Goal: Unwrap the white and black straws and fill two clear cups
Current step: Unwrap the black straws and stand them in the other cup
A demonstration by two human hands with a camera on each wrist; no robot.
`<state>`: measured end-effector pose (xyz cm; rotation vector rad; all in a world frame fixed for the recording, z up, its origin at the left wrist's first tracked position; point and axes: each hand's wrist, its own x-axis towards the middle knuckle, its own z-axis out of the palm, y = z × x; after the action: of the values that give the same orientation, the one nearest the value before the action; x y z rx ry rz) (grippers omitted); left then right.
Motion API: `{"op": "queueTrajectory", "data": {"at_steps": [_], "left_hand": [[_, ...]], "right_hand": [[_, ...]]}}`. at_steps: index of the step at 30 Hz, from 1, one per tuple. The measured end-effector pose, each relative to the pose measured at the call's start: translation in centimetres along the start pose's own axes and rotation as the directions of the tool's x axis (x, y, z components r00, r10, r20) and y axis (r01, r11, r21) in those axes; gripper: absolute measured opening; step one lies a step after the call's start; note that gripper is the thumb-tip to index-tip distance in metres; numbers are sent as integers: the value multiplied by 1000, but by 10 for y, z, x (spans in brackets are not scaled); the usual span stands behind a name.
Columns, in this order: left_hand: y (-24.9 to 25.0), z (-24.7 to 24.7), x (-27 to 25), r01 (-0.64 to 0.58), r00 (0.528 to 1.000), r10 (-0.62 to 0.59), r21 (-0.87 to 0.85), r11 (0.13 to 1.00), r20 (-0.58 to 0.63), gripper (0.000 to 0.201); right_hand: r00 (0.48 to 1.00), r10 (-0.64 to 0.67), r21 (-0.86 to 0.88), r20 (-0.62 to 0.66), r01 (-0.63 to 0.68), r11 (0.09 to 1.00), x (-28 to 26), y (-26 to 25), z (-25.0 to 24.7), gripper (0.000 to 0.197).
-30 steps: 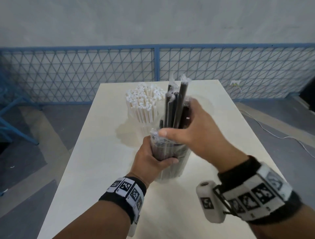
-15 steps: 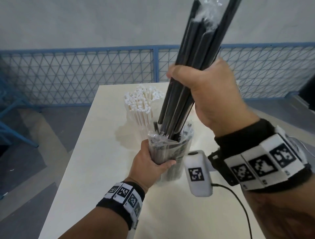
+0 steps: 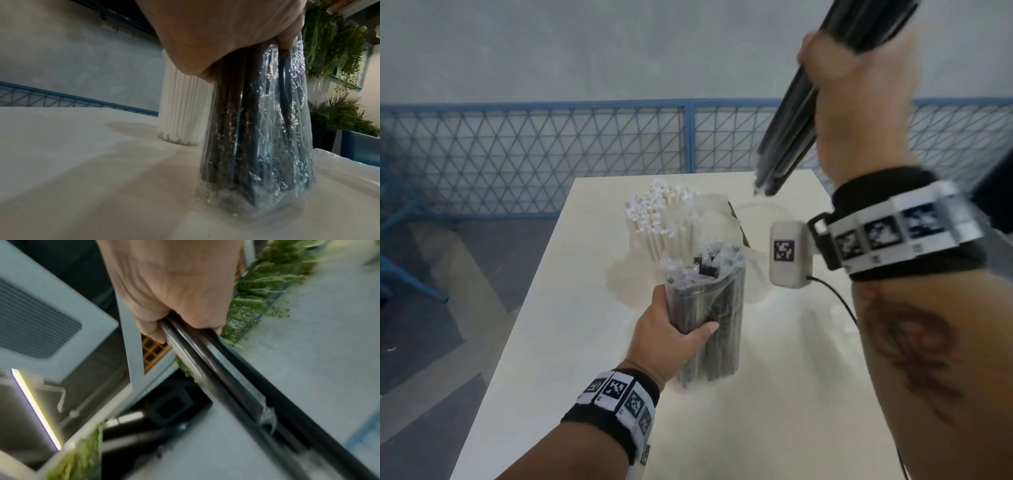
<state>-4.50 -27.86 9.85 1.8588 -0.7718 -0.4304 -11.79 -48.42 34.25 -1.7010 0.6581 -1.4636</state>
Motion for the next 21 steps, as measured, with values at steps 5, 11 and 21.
{"op": "queueTrajectory", "data": {"at_steps": [5,11,21], "left_hand": [[-5,-3,-2,16,1000,-16,1,1000,-17,58],[-8,-3,-4,29,999,-29,-14,999,-23,59],[-4,-2,-2,32,999,-32,-11,999,-29,58]], "right_hand": [[982,189,24,-25,-189,982,-35,68,9,26],[920,384,-198,74,-364,910,-70,131,15,40],[933,-1,-428,359,165,889,-47,120,15,104]]}}
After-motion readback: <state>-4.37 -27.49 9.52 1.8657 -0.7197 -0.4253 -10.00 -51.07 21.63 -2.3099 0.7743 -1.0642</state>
